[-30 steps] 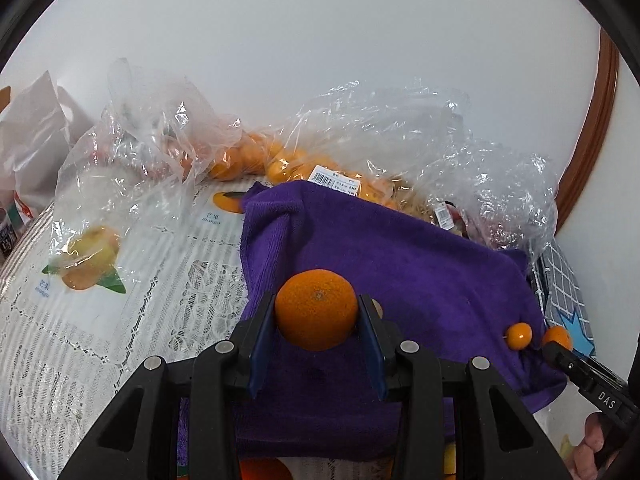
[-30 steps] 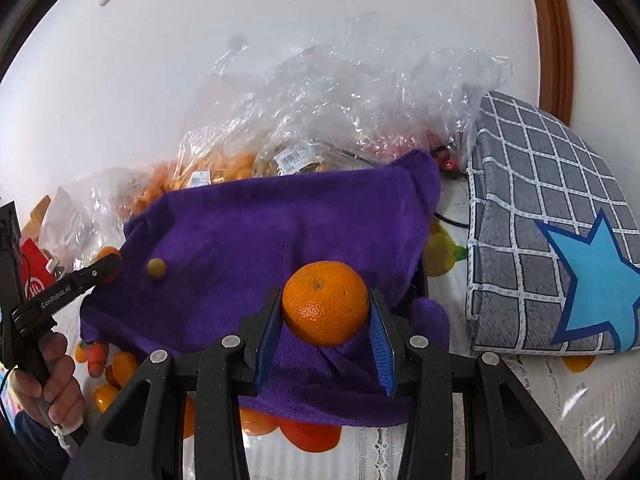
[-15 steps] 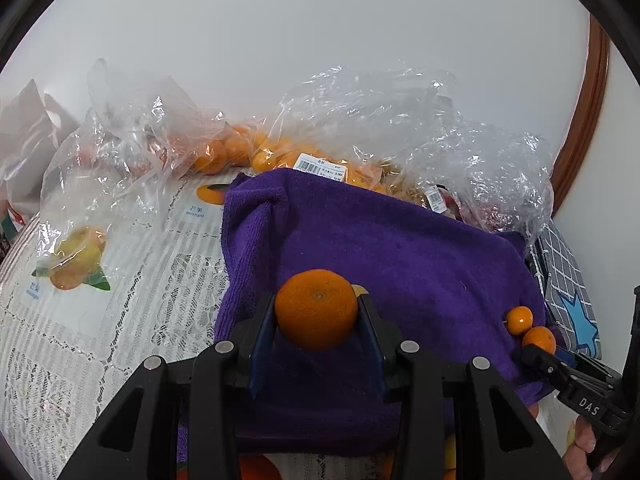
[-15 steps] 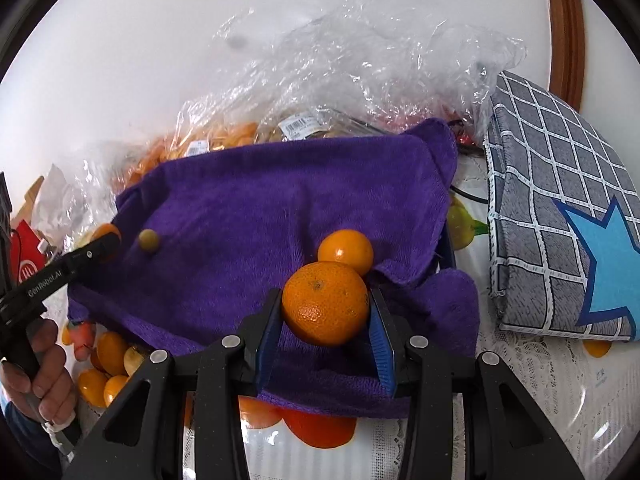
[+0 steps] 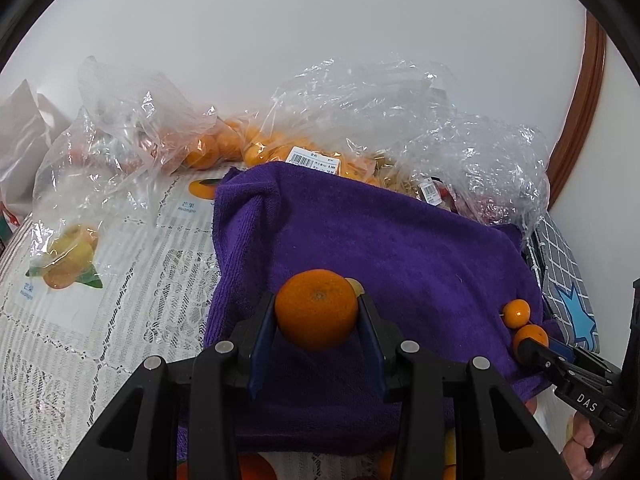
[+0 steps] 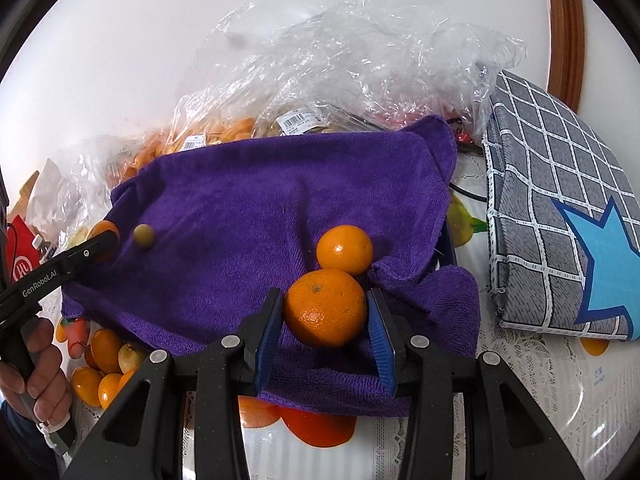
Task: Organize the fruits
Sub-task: 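Open the right tool onto the towel while the left tool releases its orange there, then lower the open right tool around a large orange on the tablecloth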
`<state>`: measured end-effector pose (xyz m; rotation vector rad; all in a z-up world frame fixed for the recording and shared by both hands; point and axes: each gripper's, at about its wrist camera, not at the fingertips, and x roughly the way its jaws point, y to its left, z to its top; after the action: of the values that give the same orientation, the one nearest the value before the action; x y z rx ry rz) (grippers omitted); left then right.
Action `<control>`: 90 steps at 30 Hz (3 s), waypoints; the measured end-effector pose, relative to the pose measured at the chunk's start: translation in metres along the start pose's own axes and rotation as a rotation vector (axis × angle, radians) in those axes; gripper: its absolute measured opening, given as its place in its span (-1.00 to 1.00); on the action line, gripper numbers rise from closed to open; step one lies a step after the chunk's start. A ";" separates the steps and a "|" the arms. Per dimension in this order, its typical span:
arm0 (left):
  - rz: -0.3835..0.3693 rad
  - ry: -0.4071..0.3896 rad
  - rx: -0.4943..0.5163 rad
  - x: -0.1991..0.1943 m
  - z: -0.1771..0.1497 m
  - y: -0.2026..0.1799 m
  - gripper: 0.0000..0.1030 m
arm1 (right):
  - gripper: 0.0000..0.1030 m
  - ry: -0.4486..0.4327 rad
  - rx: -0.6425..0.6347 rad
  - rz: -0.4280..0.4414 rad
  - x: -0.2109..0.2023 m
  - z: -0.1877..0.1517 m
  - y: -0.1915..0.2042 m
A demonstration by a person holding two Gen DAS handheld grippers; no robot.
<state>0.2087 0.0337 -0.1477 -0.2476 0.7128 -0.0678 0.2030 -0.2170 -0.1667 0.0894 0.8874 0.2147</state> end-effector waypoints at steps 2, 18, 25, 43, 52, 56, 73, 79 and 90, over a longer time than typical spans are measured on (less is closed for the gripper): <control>0.001 0.002 0.003 0.000 0.000 0.000 -0.25 | -0.18 -0.001 0.004 0.003 -0.001 0.000 0.000; -0.039 -0.035 -0.016 -0.012 -0.004 0.002 -0.06 | 0.06 -0.068 0.012 0.003 -0.022 -0.003 0.007; -0.048 -0.063 -0.037 -0.031 -0.013 0.004 -0.05 | 0.06 -0.086 0.030 0.023 -0.033 -0.016 0.014; -0.007 -0.088 -0.034 -0.084 -0.052 0.020 -0.05 | 0.12 -0.101 0.022 0.075 -0.066 -0.060 0.042; 0.023 -0.048 -0.057 -0.093 -0.061 0.038 -0.05 | 0.12 -0.032 -0.030 0.147 -0.066 -0.070 0.066; 0.029 -0.041 -0.077 -0.094 -0.060 0.045 -0.05 | 0.12 0.006 -0.073 0.160 -0.054 -0.066 0.079; 0.032 -0.035 -0.085 -0.092 -0.058 0.050 -0.05 | -0.20 0.043 -0.030 0.210 -0.035 -0.049 0.073; 0.026 -0.028 -0.069 -0.091 -0.059 0.046 -0.05 | -0.19 0.002 -0.026 0.148 -0.056 -0.057 0.050; 0.029 -0.023 -0.049 -0.090 -0.061 0.043 -0.05 | -0.05 0.068 -0.067 0.121 -0.046 -0.071 0.047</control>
<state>0.0998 0.0764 -0.1461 -0.2848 0.6955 -0.0196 0.1131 -0.1819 -0.1688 0.0737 0.9425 0.3624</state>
